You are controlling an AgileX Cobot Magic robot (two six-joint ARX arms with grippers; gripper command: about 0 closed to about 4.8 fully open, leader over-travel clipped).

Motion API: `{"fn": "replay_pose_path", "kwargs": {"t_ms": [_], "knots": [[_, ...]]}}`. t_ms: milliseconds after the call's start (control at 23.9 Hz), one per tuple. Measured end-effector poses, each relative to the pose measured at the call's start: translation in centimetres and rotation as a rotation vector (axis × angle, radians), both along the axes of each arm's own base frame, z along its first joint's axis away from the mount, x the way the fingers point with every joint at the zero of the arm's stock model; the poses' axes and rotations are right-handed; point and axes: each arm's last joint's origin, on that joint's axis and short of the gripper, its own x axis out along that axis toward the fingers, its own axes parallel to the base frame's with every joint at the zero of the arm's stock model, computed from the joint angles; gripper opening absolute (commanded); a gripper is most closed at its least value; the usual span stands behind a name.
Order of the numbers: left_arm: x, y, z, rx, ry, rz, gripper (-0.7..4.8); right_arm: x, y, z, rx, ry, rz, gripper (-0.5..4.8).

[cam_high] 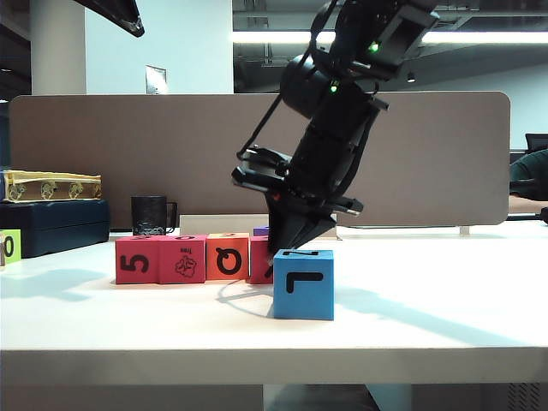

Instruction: Select the appropriate blocks from the scattered letter blocks on the table and arrange them in a row to spell out "2024".

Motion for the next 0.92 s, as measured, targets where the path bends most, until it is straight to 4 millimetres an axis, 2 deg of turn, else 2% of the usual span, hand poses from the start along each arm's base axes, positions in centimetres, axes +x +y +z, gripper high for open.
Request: {"fn": "replay_pose_path", "kwargs": {"t_ms": [377, 921], "knots": [[0.0, 0.0, 0.0, 0.0, 0.0, 0.0, -0.06, 0.7, 0.4, -1.8, -0.004, -0.004, -0.004, -0.03], [0.0, 0.0, 0.0, 0.0, 0.0, 0.0, -0.06, 1.0, 0.4, -1.6, 0.004, -0.033, -0.014, -0.03]]}}
